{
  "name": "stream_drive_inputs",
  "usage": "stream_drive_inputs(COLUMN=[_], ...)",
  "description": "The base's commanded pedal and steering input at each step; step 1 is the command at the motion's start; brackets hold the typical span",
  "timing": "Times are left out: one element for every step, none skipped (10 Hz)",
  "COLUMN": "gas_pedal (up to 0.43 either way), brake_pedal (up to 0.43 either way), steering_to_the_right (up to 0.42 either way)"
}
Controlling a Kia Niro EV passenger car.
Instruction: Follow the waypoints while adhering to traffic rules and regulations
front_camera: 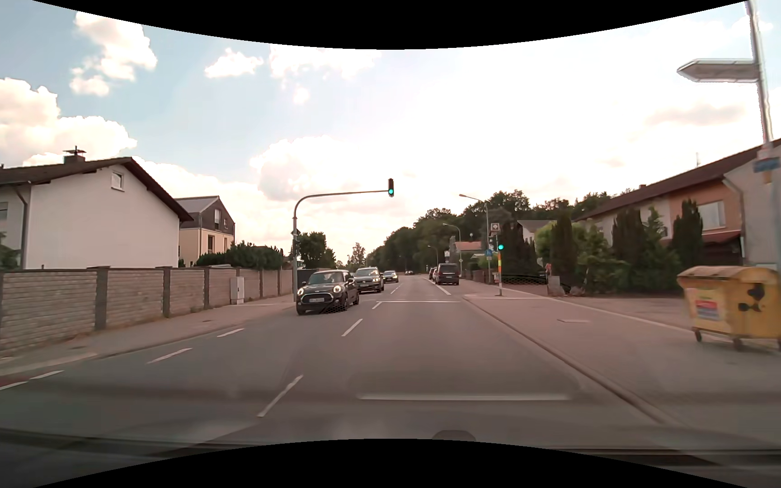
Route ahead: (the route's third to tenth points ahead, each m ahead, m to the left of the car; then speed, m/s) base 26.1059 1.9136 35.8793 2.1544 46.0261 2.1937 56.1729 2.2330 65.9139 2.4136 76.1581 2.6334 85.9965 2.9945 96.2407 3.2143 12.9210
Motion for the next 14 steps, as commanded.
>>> stream_drive_inputs(gas_pedal=[0.047,0.047,0.047,0.047,0.047,0.047,0.047,0.047,0.047,0.047,0.047,0.047,0.047,0.047], brake_pedal=[0.000,0.000,0.000,0.000,0.000,0.000,0.000,0.000,0.000,0.000,0.000,0.000,0.000,0.000], steering_to_the_right=[-0.004,-0.004,-0.004,-0.004,-0.004,-0.004,-0.004,-0.004,-0.004,-0.004,-0.004,-0.004,-0.004,-0.004])
